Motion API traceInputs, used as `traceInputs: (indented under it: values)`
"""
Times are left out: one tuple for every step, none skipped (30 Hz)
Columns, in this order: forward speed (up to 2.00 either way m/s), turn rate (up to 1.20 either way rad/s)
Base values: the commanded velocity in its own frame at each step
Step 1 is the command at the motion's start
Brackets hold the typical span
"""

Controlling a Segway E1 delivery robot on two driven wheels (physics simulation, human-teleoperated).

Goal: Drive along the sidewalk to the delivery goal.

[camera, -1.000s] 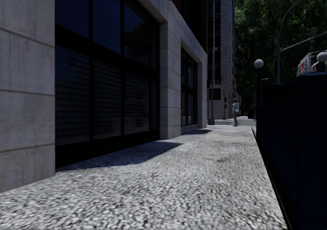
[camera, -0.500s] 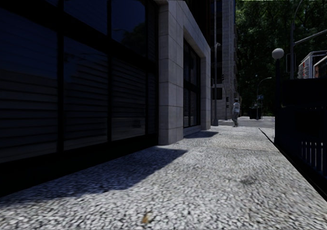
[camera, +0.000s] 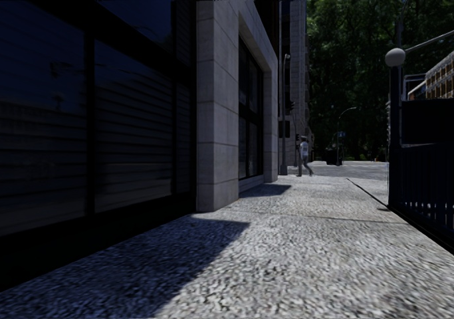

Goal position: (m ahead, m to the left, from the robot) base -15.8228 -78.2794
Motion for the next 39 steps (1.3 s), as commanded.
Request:
traceInputs:
  values:
    - [2.0, -0.46]
    - [2.0, -0.46]
    - [2.0, -0.46]
    - [2.0, -0.46]
    - [2.0, -0.46]
    - [2.0, -0.46]
    - [2.0, -0.46]
    - [2.0, -0.46]
    - [2.0, -0.46]
    - [2.0, -0.46]
    - [2.0, -0.46]
    - [2.0, -0.46]
    - [2.0, -0.46]
    - [2.0, -0.46]
    - [2.0, -0.46]
    - [2.0, -0.46]
    - [2.0, -0.46]
    - [2.0, -0.46]
    - [2.0, -0.46]
    - [2.0, -0.46]
    - [2.0, -0.46]
    - [2.0, -0.46]
    - [2.0, -0.46]
    - [2.0, -0.46]
    - [2.0, -0.46]
    - [2.0, 0.0]
    - [2.0, 0.0]
    - [2.0, 0.0]
    - [2.0, 0.0]
    - [2.0, 0.0]
    - [2.0, 0.0]
    - [2.0, 0.0]
    - [2.0, 0.0]
    - [2.0, 0.0]
    - [2.0, 0.0]
    - [2.0, 0.0]
    - [2.0, 0.0]
    - [2.0, 0.0]
    - [2.0, 0.0]
